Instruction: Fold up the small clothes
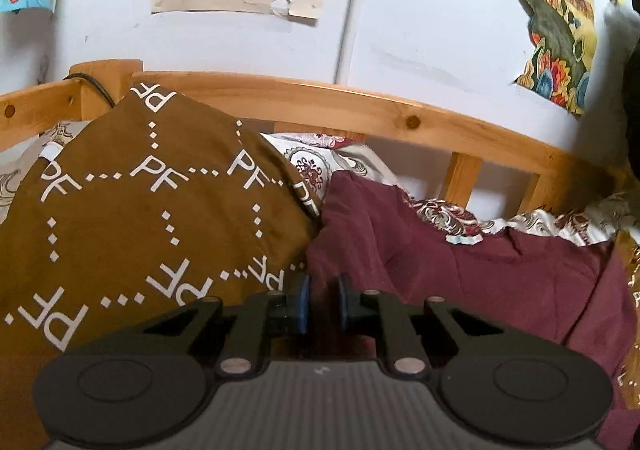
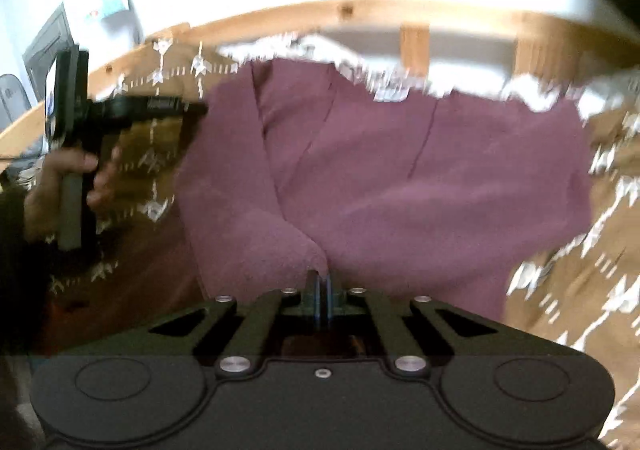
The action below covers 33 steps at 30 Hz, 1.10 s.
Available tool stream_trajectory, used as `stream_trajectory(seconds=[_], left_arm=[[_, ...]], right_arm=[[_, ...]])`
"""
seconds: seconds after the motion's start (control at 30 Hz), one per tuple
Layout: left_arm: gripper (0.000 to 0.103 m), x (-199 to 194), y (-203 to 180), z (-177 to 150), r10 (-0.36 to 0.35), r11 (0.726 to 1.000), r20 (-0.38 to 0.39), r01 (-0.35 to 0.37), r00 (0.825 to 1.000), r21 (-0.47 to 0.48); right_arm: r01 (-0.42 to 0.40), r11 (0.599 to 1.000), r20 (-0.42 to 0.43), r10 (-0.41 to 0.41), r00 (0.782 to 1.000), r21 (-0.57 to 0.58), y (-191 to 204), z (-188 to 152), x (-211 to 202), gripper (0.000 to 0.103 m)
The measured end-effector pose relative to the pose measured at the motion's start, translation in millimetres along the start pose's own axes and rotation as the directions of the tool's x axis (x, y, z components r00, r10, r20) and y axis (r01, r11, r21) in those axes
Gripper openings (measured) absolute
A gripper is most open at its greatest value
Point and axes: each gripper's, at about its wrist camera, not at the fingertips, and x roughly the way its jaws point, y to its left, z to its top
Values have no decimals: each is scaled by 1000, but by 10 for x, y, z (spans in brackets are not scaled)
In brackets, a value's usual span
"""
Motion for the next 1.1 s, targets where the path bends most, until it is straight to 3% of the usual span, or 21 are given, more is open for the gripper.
stream_trajectory(seconds=[0.23, 0.27, 0.3, 0.43, 0.47, 0.53, 0.6, 0.77, 0.87, 0.97, 1.1], left_arm=[[17, 89, 45, -61, 81, 997, -47, -81, 996, -11], [24, 86, 65, -60, 86, 996, -61, -88, 994, -25], [38, 72, 86, -52, 81, 996, -80, -85, 993, -37], [84, -132, 149, -57, 1, 998, -95, -7, 995, -61], [88, -178, 154, -67, -14, 998, -104, 8, 994, -56], [88, -265, 154, -101, -45, 998, -129, 39, 991, -51], [88, -281, 150, -123, -102, 994, -160, 93, 982, -62], [86, -135, 158, -171, -232, 967, -246, 196, 941, -164], [85, -23, 180, -210, -280, 951, -267, 228, 922, -208], [85, 105, 198, -245, -294, 944, -258, 236, 920, -233], [85, 171, 160, -278, -293, 944, -254, 235, 922, -233]], right_arm=[[74, 997, -139, -77, 987, -31, -111, -301, 214, 2], [78, 996, -150, -83, 985, -34, -95, -337, 247, 3], [77, 997, -150, -81, 985, -32, -89, -342, 260, 6], [73, 997, -107, -75, 991, -24, -147, -224, 154, 36], [69, 997, -97, -72, 993, -31, -163, -170, 106, 48], [60, 996, -97, -66, 993, -63, -179, 21, 97, 60], [41, 993, -104, -52, 993, -107, -166, 331, 152, 60], [-55, 989, -174, 31, 984, -135, -77, 1295, 439, 77], [-86, 982, -238, 45, 970, -166, 87, 1736, 773, 77], [-135, 965, -176, 97, 980, -223, 298, 2006, 1084, 76], [-239, 969, -84, 234, 969, -58, 345, 2133, 1533, 70]])
